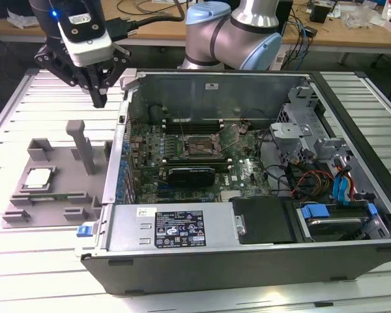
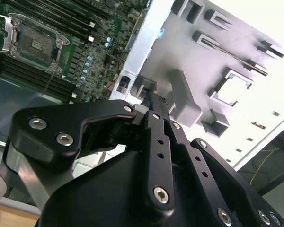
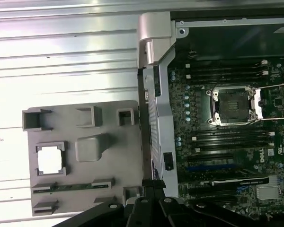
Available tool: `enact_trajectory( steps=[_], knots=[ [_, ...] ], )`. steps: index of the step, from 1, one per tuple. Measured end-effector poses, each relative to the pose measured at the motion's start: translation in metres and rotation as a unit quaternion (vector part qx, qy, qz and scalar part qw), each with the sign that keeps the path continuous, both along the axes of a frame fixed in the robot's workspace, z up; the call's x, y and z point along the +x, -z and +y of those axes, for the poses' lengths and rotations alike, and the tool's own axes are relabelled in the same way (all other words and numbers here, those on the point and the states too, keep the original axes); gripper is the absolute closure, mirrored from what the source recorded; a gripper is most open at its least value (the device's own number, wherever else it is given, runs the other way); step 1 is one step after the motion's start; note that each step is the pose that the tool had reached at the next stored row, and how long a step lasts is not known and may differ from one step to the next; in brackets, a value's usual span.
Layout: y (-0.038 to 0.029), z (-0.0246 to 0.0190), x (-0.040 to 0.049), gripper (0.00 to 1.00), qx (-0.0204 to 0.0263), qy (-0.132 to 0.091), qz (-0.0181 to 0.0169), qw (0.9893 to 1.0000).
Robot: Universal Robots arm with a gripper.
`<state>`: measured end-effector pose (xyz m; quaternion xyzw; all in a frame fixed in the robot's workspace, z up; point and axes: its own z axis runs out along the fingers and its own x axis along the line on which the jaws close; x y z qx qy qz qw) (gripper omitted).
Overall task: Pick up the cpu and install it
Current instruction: 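Reach for the cpu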
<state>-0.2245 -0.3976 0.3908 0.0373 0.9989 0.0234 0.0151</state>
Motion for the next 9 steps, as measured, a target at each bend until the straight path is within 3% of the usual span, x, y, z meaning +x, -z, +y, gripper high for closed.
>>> enact_trajectory(
  steps=[9],
  knots=[
    [0.0065,0.0001,-0.0217,0.89,0.0000,0.000,0.0000,1.0000]
  ],
)
